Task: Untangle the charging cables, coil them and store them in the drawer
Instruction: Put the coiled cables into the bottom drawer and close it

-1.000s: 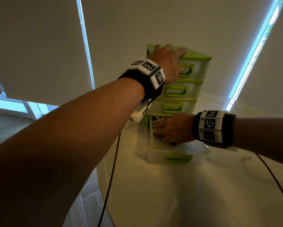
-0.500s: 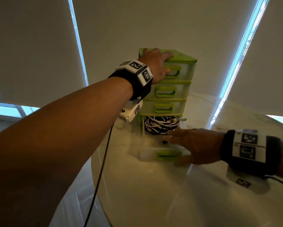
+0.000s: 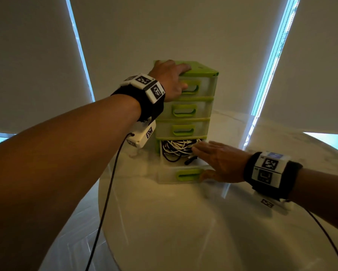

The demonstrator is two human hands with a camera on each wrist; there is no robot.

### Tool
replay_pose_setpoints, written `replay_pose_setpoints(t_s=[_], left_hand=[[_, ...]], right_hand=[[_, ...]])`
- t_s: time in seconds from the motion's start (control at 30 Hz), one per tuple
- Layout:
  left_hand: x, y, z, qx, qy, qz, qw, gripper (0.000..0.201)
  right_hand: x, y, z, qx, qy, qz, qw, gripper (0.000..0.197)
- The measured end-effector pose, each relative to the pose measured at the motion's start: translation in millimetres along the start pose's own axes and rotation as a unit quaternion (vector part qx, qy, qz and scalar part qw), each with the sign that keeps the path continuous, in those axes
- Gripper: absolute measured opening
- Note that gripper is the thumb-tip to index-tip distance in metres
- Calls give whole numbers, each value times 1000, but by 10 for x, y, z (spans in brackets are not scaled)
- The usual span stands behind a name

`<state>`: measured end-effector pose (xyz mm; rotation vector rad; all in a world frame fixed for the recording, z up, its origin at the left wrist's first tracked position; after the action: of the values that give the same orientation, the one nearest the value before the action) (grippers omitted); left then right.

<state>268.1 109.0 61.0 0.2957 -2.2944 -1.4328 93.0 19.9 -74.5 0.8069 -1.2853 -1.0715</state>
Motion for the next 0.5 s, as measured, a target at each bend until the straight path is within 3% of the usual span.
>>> replay_pose_setpoints(t_s=[0.13,0.27,0.37,0.43,0.5], left_hand=[[-62,-10,-35,8,-21,-6,1000,56],[-103,-24,-71,-9,-21,-20,1000,58],[-176,-26,-40,6,-36,33,999,81],[-284,-55,84,45,24,148,988,111],[-463,-172,232,44,139,294,945,130]], right_hand=[[7,31,-328,-33,-13,-13,999,65],[85,67,-364,0,-62,-91,994,62],[175,130,-226,45,-101,-146,983,52],[292,152,-165,59,-161,-220,960,62],[416,110,-178,48,-224,-346,910,91]])
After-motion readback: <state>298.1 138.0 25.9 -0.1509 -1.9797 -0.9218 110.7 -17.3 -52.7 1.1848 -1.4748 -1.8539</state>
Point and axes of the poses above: each hand's wrist, its own z-axis away from the middle knuckle, its own y-axis out of the back of the hand, x = y × z, the point moved 1 cm from there along -z, towards the middle knuckle, and after that the axes turned 7 degrees about z, right-handed, at the moved point
